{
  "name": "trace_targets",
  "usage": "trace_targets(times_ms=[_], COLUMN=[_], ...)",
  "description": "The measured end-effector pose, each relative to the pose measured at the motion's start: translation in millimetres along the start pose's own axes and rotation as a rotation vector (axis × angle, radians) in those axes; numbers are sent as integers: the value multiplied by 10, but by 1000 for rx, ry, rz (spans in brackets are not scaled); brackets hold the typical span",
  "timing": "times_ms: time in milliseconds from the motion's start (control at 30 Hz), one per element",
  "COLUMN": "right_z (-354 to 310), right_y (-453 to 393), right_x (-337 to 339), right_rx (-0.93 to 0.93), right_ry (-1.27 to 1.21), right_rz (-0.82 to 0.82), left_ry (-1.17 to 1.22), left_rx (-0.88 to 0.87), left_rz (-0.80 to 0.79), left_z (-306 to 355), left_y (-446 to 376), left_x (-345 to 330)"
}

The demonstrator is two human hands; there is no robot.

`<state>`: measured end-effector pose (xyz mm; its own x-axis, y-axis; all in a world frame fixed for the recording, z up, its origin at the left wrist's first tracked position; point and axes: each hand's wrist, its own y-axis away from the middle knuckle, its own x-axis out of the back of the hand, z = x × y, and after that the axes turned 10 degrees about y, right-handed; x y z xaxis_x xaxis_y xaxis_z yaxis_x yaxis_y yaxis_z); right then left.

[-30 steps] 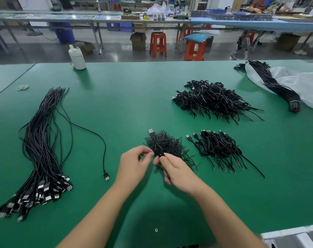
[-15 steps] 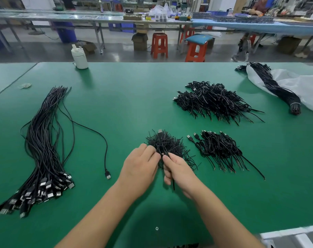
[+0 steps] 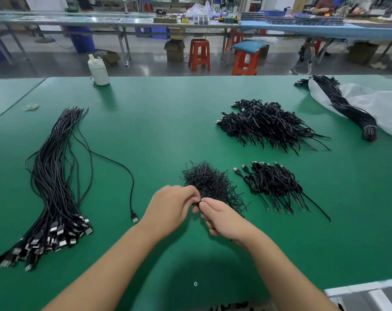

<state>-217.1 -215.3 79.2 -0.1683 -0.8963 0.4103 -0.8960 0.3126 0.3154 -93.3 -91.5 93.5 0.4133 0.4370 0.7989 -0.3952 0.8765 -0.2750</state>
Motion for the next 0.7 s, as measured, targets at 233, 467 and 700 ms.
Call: trace_targets(times_ms=[233, 467, 700], right_z=[43, 58, 87], right_y=[-18, 21, 42], right_x=[-48, -76, -106], right_rx=[88, 239, 299], right_ry=[723, 952, 905], right_rz=[174, 299, 350], left_ry=[259, 312, 531], left_rx=[353, 485, 613], left_rz=[-96, -152, -212], left_z=[4, 14, 43], left_y=[-77, -131, -122], left_x=[-16, -19, -23])
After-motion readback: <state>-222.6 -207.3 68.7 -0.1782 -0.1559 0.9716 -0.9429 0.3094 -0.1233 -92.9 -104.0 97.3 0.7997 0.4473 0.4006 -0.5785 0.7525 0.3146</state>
